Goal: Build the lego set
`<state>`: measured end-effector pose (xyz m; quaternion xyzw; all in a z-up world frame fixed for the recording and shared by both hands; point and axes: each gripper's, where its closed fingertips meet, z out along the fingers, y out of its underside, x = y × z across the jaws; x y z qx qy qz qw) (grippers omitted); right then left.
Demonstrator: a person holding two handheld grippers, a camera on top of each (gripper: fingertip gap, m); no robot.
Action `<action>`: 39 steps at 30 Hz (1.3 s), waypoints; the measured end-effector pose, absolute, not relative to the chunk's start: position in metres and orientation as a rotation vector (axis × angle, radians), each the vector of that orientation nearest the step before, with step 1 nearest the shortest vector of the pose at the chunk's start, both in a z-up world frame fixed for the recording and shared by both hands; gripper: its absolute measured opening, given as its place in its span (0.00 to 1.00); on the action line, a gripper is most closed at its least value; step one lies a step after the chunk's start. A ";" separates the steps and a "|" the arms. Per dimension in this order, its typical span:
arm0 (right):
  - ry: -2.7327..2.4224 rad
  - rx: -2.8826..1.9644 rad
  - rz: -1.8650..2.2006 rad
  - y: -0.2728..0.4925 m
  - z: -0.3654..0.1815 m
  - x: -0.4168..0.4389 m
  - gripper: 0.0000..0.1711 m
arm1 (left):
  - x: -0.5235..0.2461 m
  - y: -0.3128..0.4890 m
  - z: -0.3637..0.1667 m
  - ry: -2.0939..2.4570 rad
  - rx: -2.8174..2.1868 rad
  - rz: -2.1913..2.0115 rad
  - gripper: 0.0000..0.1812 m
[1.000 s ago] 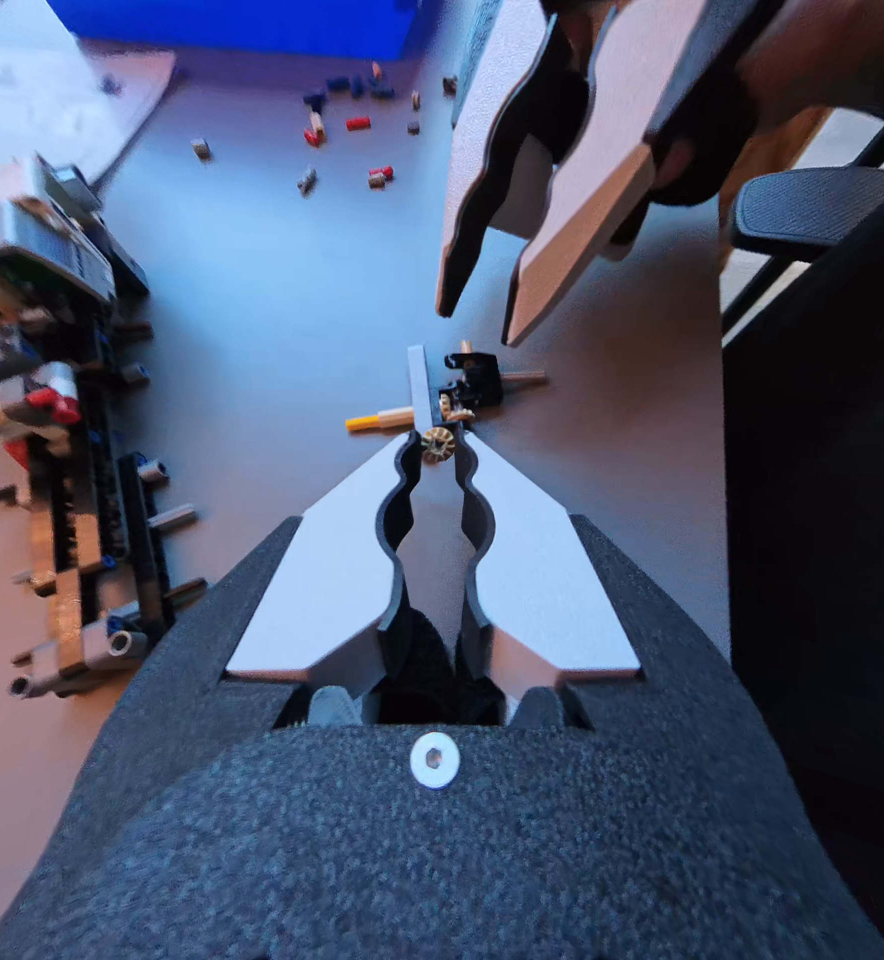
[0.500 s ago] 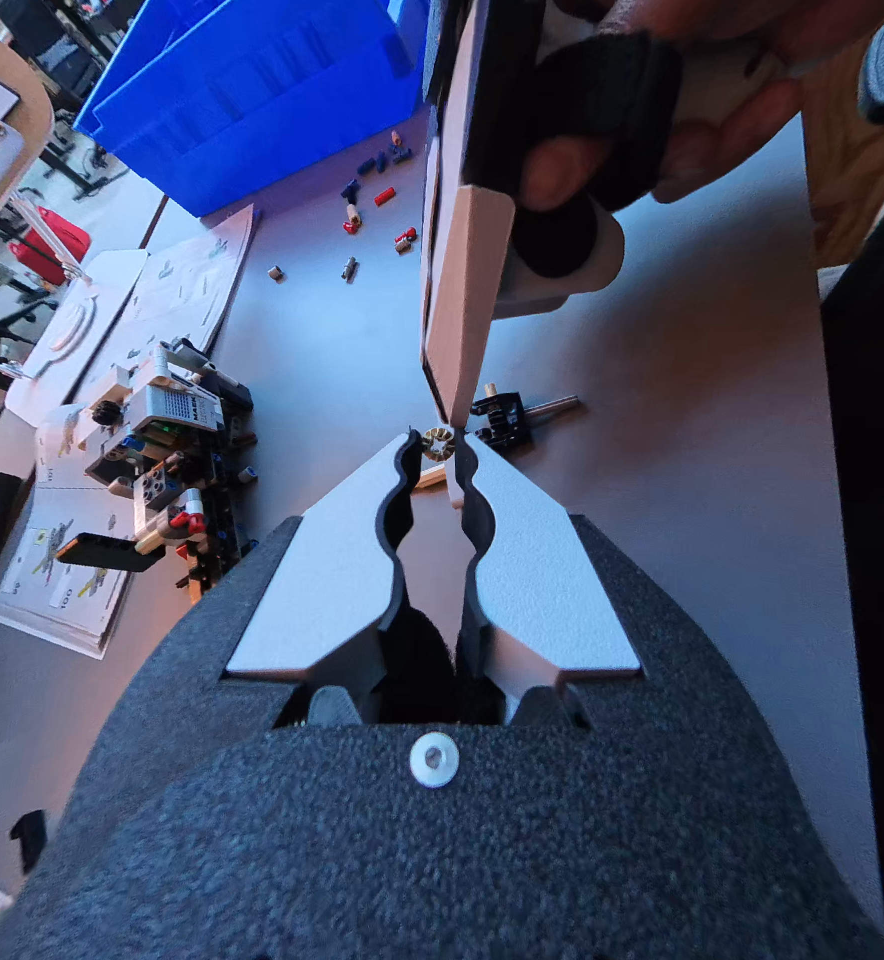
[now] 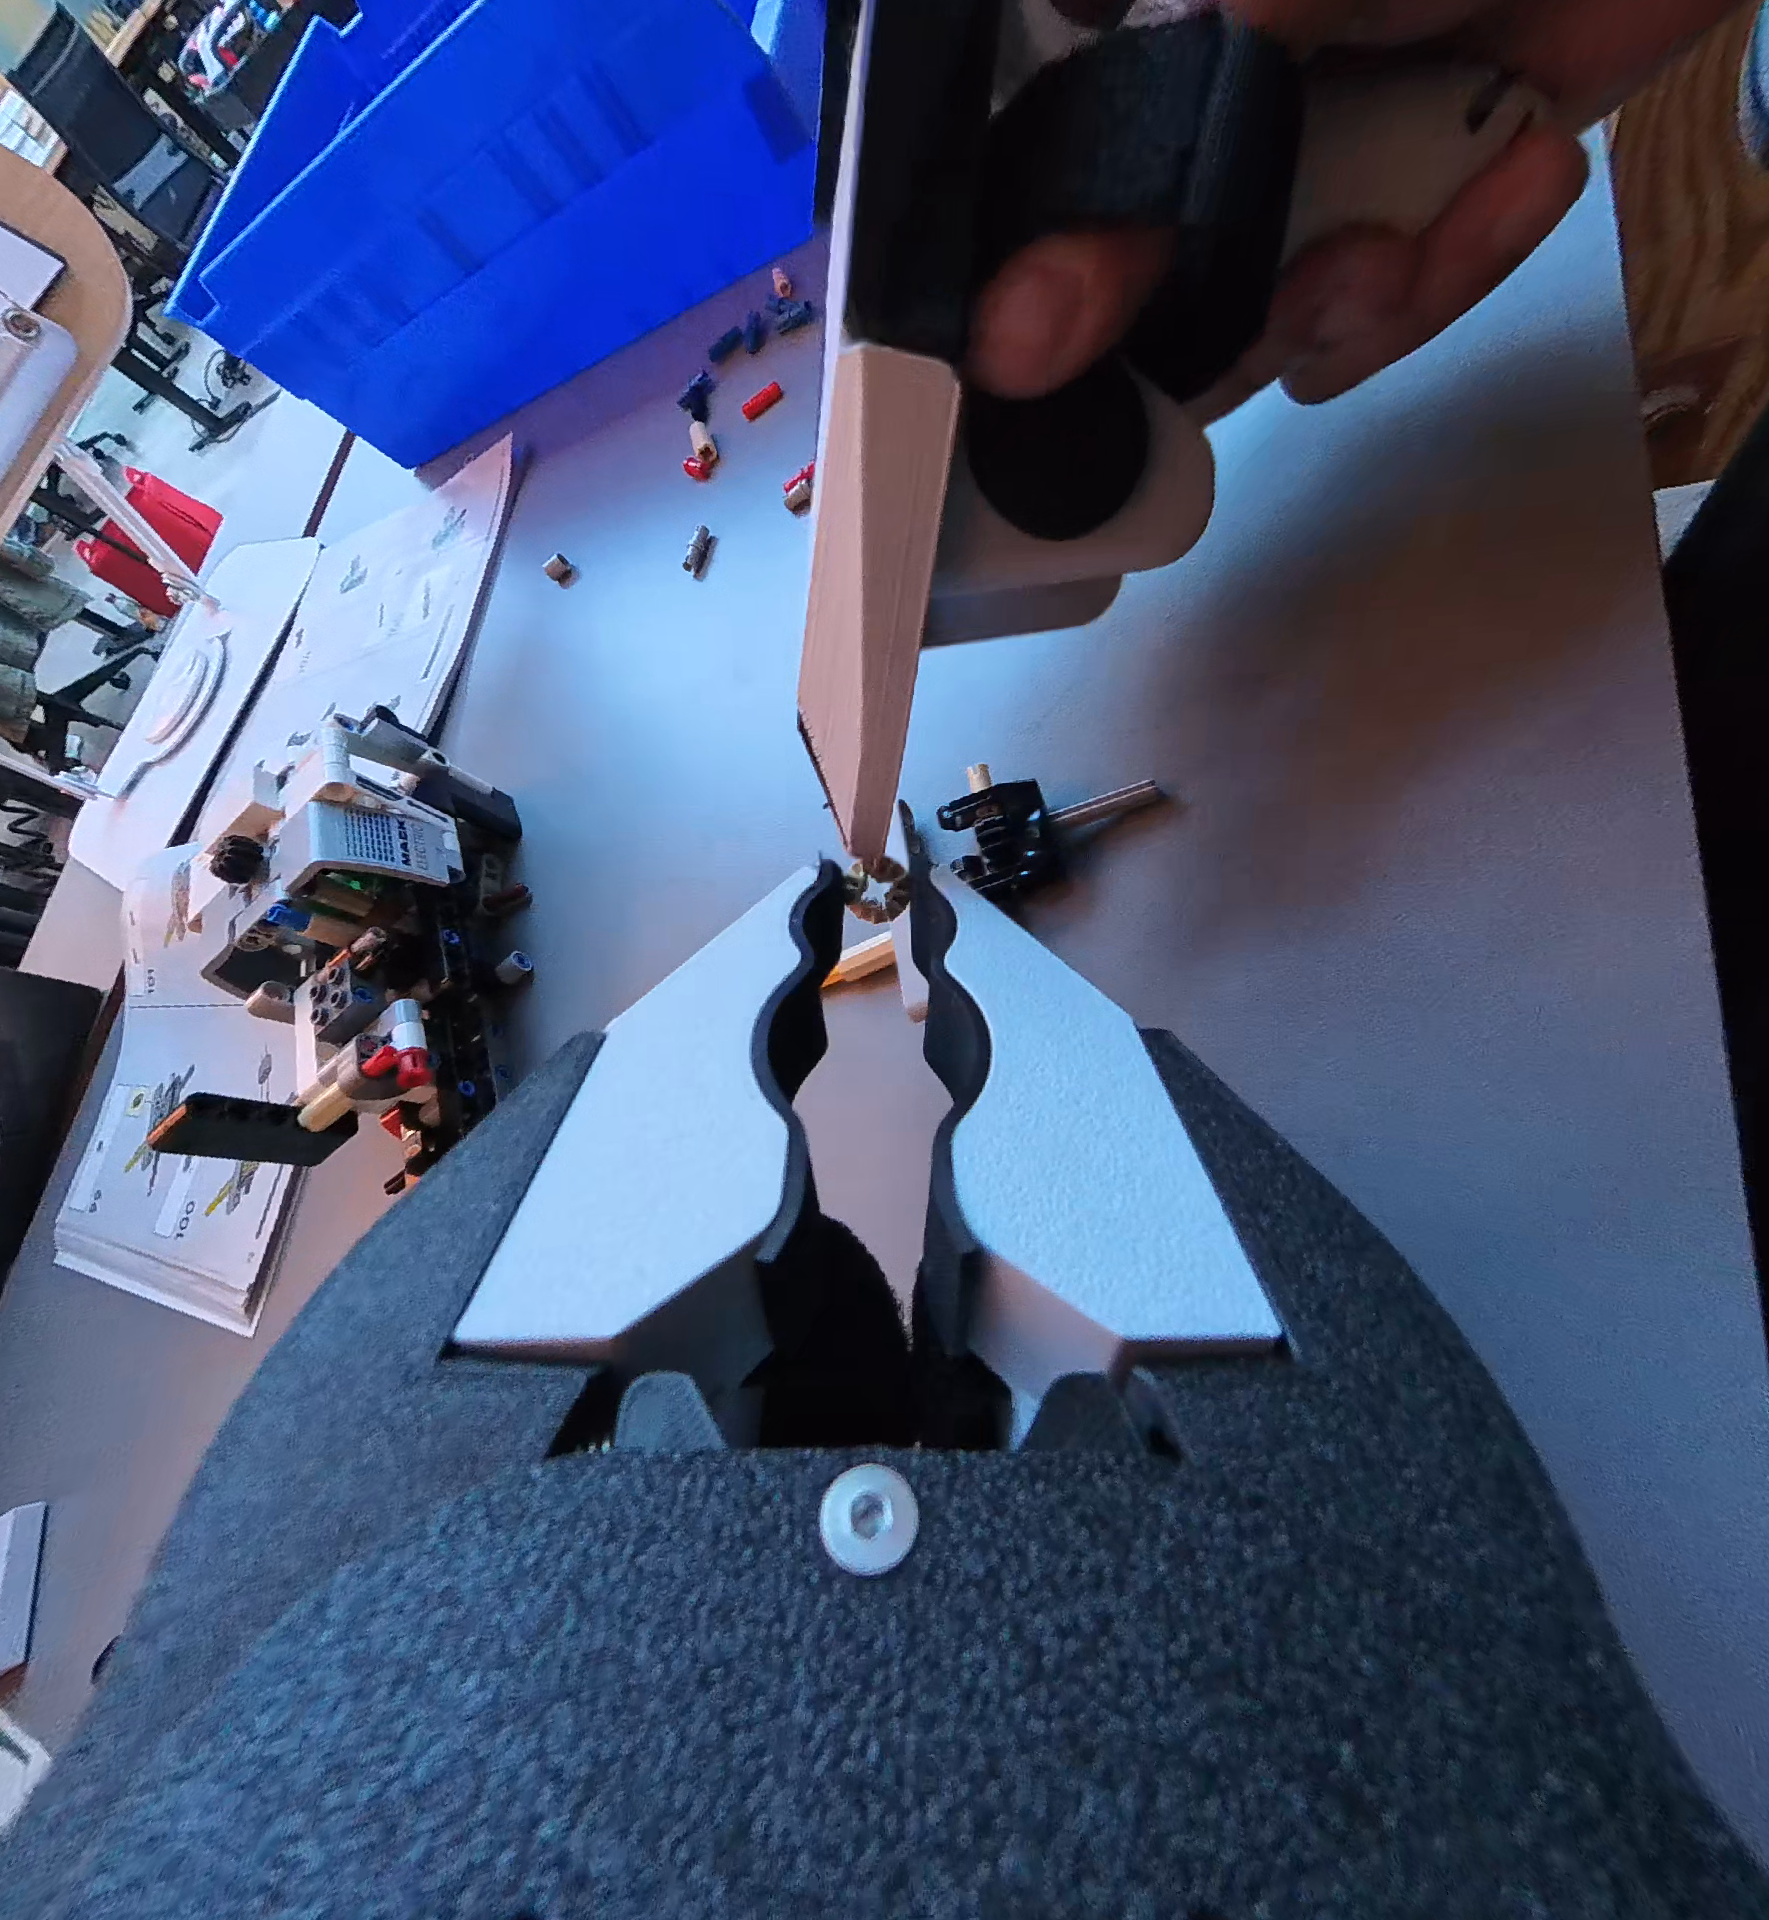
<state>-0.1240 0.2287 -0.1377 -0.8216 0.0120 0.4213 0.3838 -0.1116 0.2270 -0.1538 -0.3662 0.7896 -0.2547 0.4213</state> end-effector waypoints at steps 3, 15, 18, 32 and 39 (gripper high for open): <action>0.035 -2.113 1.011 0.230 -0.141 -0.118 0.07 | -0.112 0.229 -0.153 1.966 -0.925 -0.638 0.05; 0.004 -2.121 0.977 0.232 -0.140 -0.120 0.06 | -0.111 0.229 -0.151 1.956 -0.941 -0.673 0.05; 0.005 -2.119 0.975 0.233 -0.140 -0.120 0.05 | -0.111 0.230 -0.150 1.951 -0.943 -0.678 0.06; 0.003 -2.140 0.937 0.233 -0.143 -0.118 0.03 | -0.110 0.226 -0.148 1.947 -0.934 -0.693 0.06; 0.004 -2.146 0.932 0.233 -0.144 -0.119 0.02 | -0.110 0.226 -0.150 1.951 -0.934 -0.688 0.06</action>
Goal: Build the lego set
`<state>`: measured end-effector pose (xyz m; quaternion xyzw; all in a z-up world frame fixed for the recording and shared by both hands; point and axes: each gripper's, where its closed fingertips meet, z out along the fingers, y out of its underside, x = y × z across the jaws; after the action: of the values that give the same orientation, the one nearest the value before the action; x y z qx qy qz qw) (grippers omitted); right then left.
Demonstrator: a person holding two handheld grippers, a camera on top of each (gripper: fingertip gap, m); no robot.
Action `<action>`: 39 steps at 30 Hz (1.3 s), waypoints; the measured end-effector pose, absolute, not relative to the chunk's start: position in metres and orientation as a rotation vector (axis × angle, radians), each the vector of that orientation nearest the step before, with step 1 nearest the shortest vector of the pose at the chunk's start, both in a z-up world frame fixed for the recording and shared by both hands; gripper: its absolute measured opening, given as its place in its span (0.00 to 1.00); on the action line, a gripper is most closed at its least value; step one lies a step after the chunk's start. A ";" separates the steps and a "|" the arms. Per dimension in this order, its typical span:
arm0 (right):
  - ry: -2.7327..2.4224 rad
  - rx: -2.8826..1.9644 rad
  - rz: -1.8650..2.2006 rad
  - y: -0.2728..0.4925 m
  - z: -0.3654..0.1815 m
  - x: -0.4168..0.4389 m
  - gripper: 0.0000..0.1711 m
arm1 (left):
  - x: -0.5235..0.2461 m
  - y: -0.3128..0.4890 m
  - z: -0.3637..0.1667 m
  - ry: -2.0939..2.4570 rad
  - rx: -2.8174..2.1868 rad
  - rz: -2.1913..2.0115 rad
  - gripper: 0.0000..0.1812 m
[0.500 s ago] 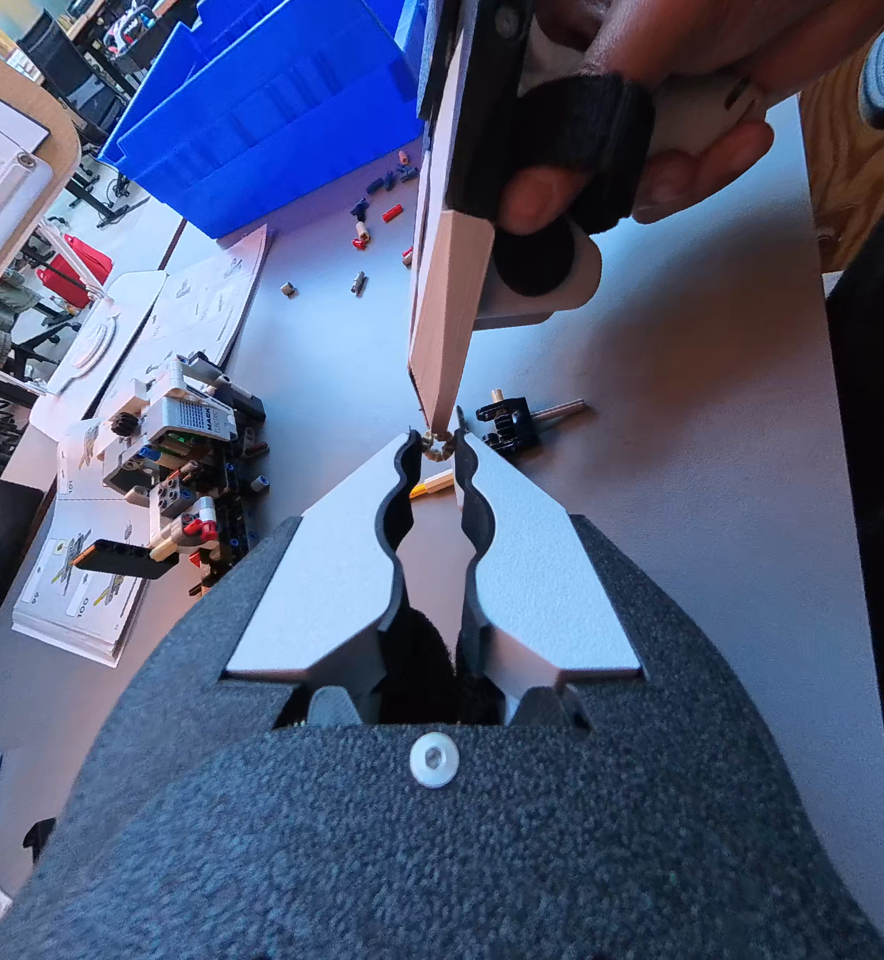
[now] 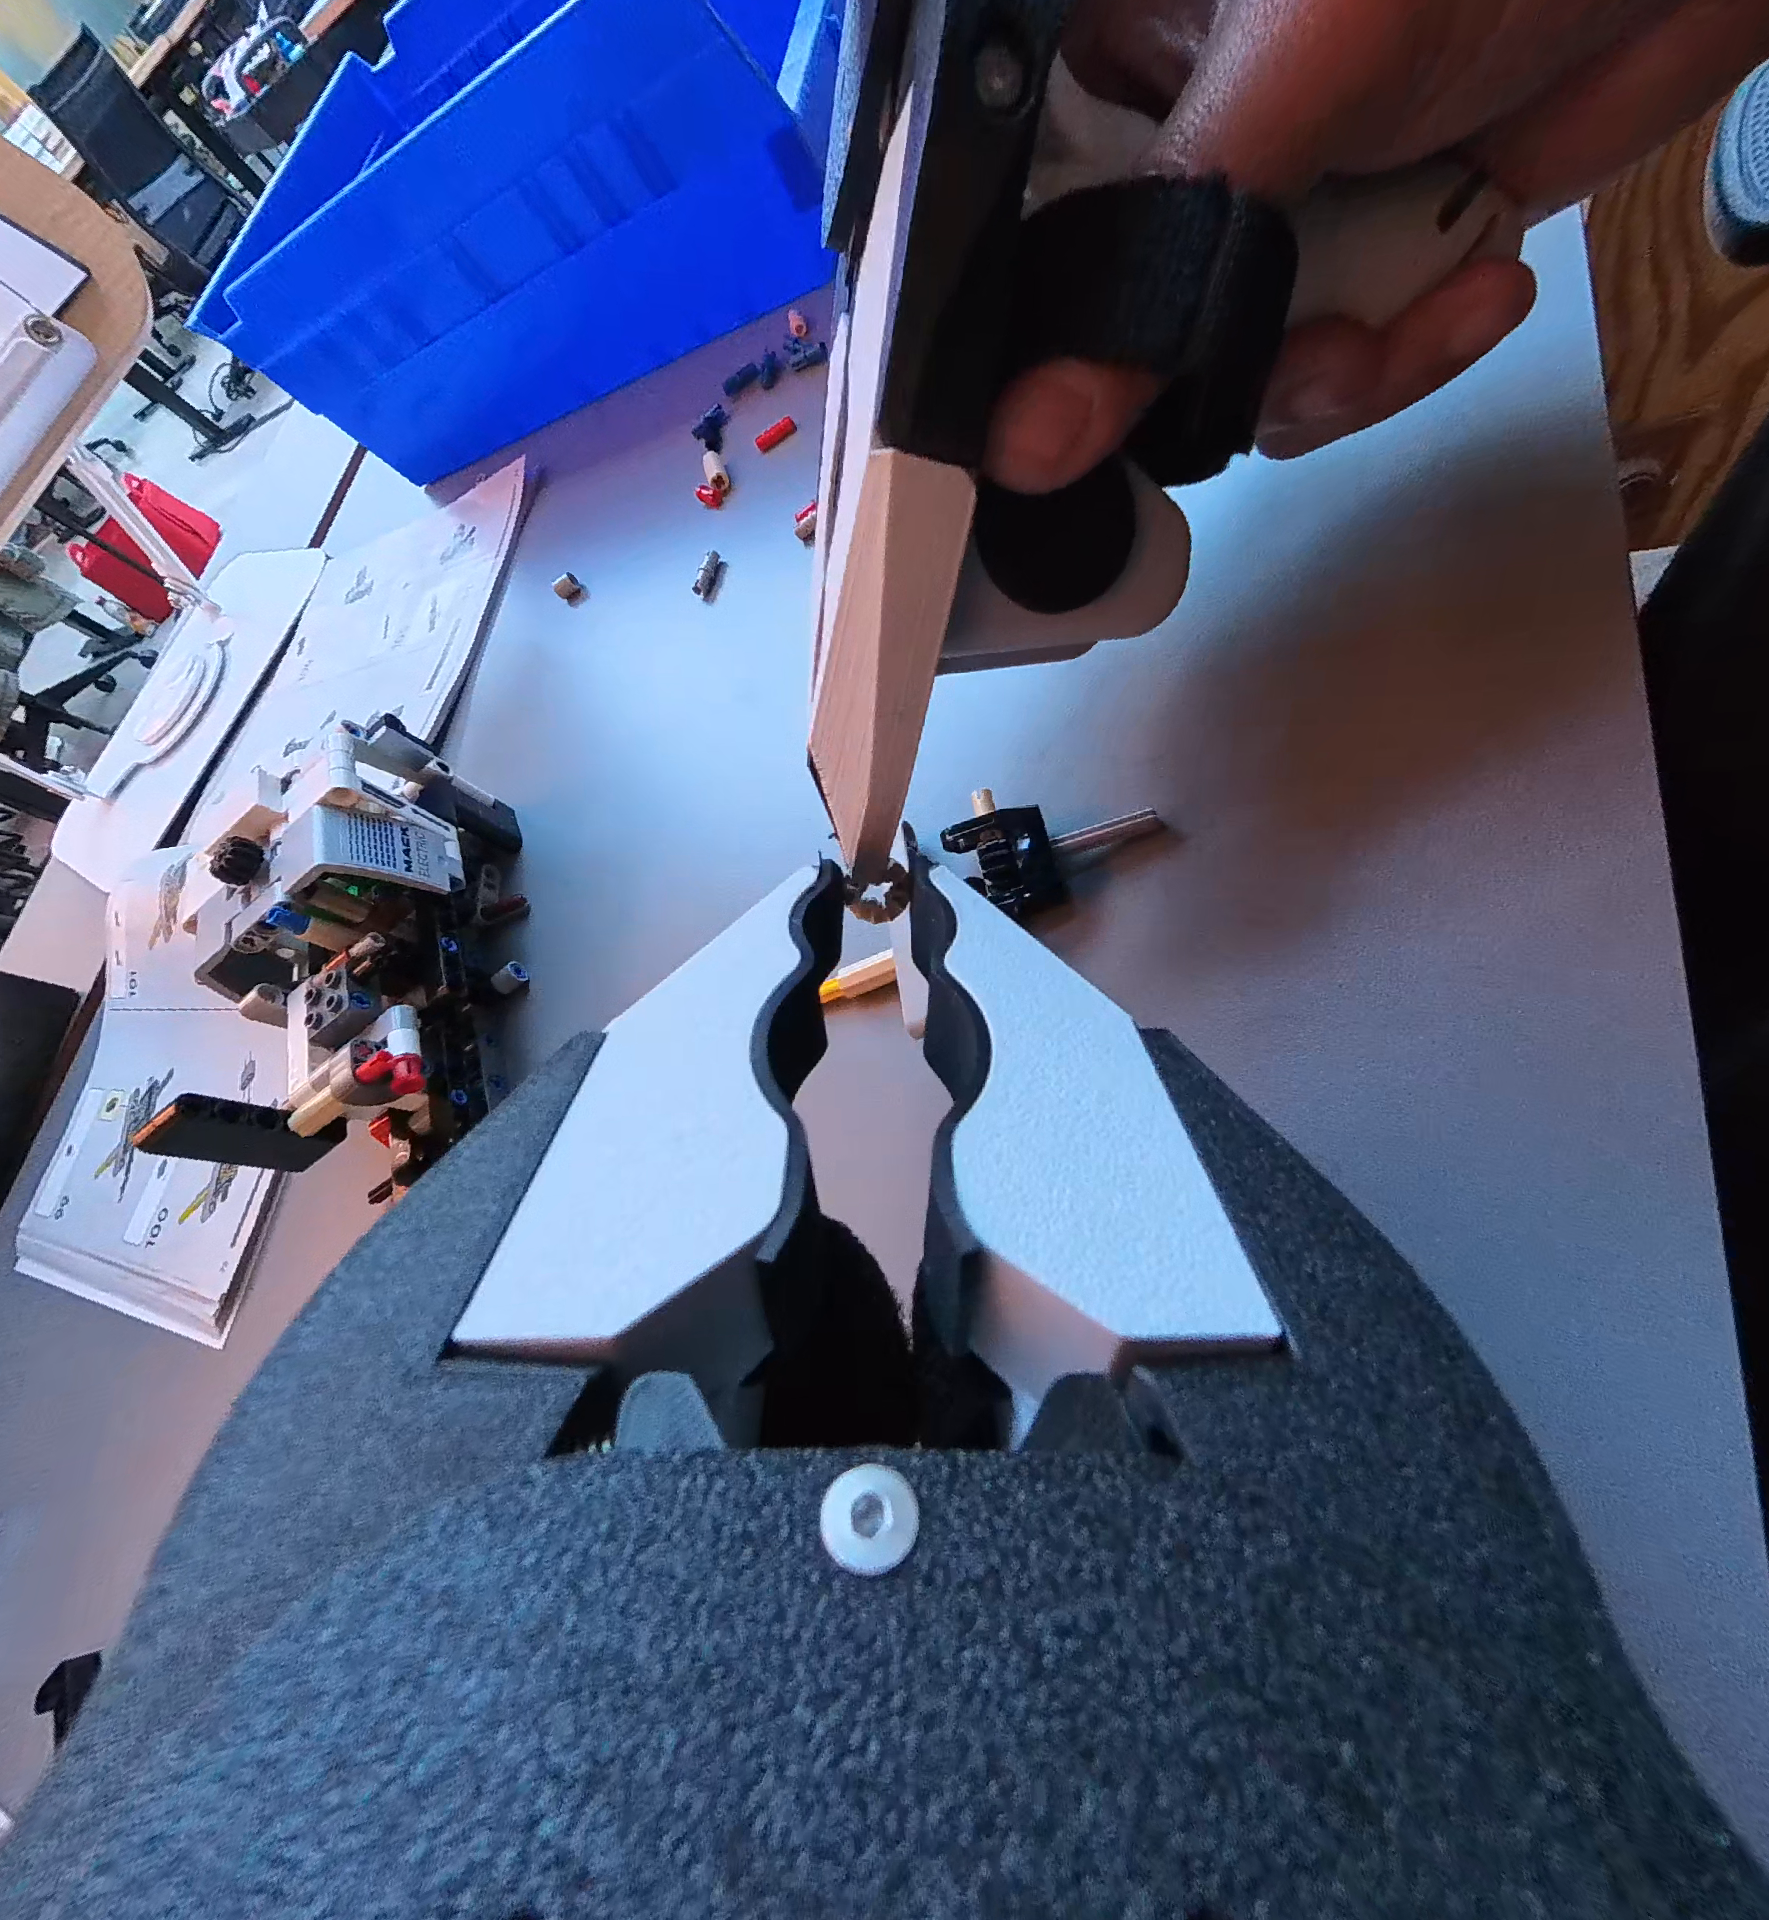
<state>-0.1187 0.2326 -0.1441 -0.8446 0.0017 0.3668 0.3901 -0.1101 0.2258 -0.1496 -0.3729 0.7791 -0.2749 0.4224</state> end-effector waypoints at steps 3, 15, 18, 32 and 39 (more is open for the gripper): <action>0.011 -2.142 0.940 0.232 -0.144 -0.119 0.02 | -0.110 0.226 -0.149 1.949 -0.933 -0.691 0.06; 0.029 -2.166 0.904 0.232 -0.148 -0.118 0.01 | -0.110 0.225 -0.153 1.946 -1.016 -0.743 0.06; 0.035 -2.171 0.892 0.231 -0.148 -0.117 0.01 | -0.111 0.225 -0.154 1.942 -1.049 -0.780 0.06; 0.069 -2.306 0.661 0.223 -0.161 -0.086 0.01 | -0.132 0.241 -0.175 2.017 -1.241 -0.805 0.06; 0.069 -2.442 0.501 0.215 -0.166 -0.089 0.01 | -0.145 0.233 -0.173 2.035 -1.393 -1.092 0.09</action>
<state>-0.0887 0.2152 -0.1659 -0.9284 0.0263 0.1904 0.3181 -0.1453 0.2335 -0.1729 -0.5038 0.7359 -0.3950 0.2206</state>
